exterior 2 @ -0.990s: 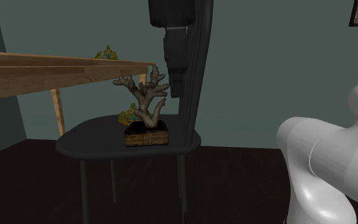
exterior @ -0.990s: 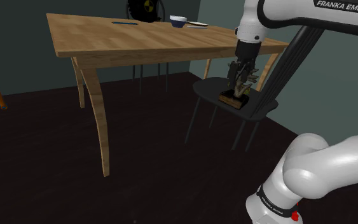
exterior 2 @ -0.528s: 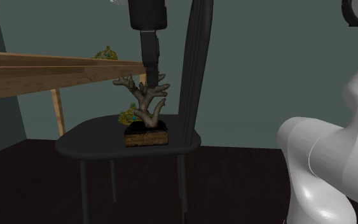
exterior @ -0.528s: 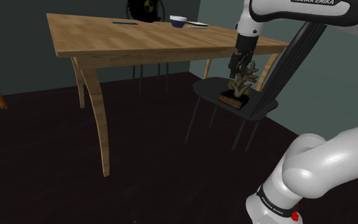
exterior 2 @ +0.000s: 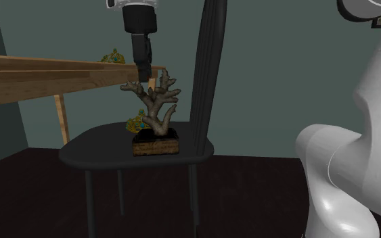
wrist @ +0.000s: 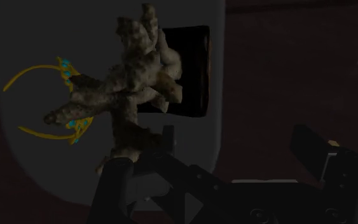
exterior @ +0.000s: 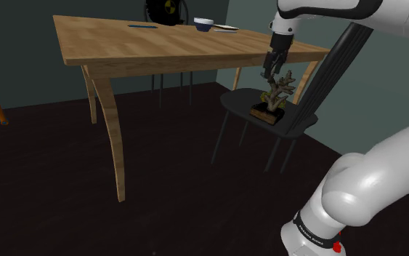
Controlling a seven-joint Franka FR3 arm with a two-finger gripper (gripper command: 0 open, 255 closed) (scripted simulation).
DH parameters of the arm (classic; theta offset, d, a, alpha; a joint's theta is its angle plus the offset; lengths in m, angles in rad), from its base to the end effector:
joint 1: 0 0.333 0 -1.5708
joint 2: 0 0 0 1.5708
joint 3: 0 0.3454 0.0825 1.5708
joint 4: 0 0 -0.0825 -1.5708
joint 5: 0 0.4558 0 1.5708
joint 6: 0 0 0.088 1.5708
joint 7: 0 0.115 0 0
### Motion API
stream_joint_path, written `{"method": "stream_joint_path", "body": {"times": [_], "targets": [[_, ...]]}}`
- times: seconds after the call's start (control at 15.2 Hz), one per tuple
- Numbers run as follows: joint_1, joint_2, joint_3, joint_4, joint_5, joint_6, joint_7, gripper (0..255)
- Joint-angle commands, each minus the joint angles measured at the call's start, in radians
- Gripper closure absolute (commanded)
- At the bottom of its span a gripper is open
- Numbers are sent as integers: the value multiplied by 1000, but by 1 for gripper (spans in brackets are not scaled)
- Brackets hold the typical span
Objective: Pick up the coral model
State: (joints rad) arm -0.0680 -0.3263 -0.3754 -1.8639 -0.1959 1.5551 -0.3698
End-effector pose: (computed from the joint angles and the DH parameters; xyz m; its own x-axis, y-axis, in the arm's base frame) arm 0.4460 -0.2691 0.6571 0.9978 -0.0590 -0.0318 -0.0566 -0.9958 0.0713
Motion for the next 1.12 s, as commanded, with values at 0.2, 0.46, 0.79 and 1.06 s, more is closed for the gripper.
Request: {"method": "stream_joint_path", "body": {"times": [0.2, 0.46, 0.79, 1.06], "targets": [[-18, 198, -95, 211, 62, -5, -143, 0], [-44, 308, -138, 319, 114, -6, -221, 0], [-41, 286, -134, 227, 103, 65, -209, 0], [-40, 280, -133, 199, 100, 87, -204, 255]]}}
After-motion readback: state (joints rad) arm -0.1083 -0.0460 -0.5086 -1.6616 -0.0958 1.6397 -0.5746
